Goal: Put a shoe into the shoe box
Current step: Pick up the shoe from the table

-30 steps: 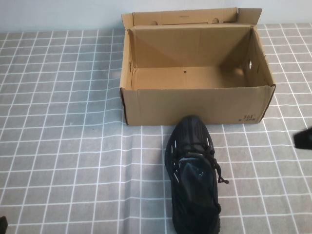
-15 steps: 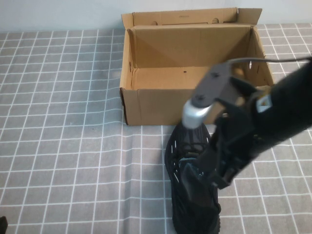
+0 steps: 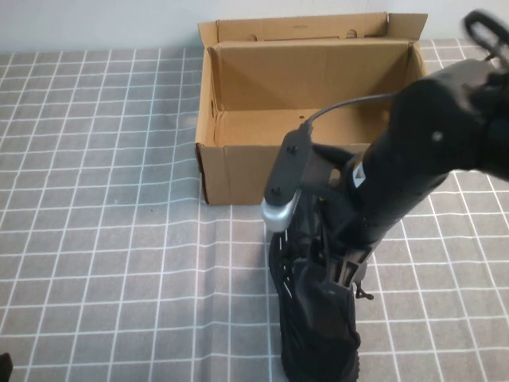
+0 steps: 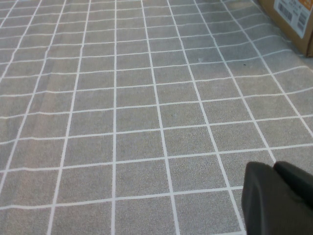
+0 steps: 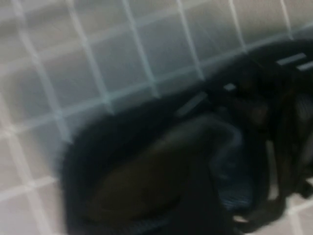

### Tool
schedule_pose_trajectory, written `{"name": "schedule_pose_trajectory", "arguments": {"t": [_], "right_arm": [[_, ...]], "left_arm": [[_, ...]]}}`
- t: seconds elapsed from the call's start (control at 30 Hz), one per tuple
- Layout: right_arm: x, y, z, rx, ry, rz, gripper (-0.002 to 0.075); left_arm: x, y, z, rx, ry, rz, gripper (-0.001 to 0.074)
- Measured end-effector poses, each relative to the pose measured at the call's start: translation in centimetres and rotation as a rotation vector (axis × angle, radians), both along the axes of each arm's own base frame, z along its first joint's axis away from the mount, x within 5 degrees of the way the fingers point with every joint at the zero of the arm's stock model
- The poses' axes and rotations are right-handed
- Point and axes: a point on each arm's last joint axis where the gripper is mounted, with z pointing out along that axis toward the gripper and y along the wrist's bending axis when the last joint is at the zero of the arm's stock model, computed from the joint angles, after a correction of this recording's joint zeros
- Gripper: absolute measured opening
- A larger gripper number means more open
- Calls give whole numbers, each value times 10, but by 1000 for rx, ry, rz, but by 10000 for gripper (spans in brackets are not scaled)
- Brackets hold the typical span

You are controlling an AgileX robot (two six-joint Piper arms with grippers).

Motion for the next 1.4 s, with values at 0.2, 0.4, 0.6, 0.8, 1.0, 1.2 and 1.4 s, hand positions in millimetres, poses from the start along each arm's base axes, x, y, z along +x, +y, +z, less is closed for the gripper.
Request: {"name": "schedule_pose_trajectory", "arguments": {"t": [0.2, 0.4, 0.6, 0.8, 1.0, 1.2, 1.4], "right_arm": [[16, -1, -20, -131, -87, 58, 414], [25, 2, -25, -139, -161, 72, 414], [24, 5, -25, -110, -150, 64, 413], [22, 5, -26, -105, -116, 58, 410], [18, 7, -26, -87, -68, 51, 410], [22, 6, -25, -97, -125, 60, 410], [25, 8, -33, -110, -113, 62, 367]], "left_arm": [[0, 0, 0, 0, 0, 0, -1], [0, 0, 0, 0, 0, 0, -1], [0, 0, 0, 0, 0, 0, -1], [0, 0, 0, 0, 0, 0, -1], [0, 0, 0, 0, 0, 0, -1], [0, 0, 0, 0, 0, 0, -1], [0, 0, 0, 0, 0, 0, -1]]}}
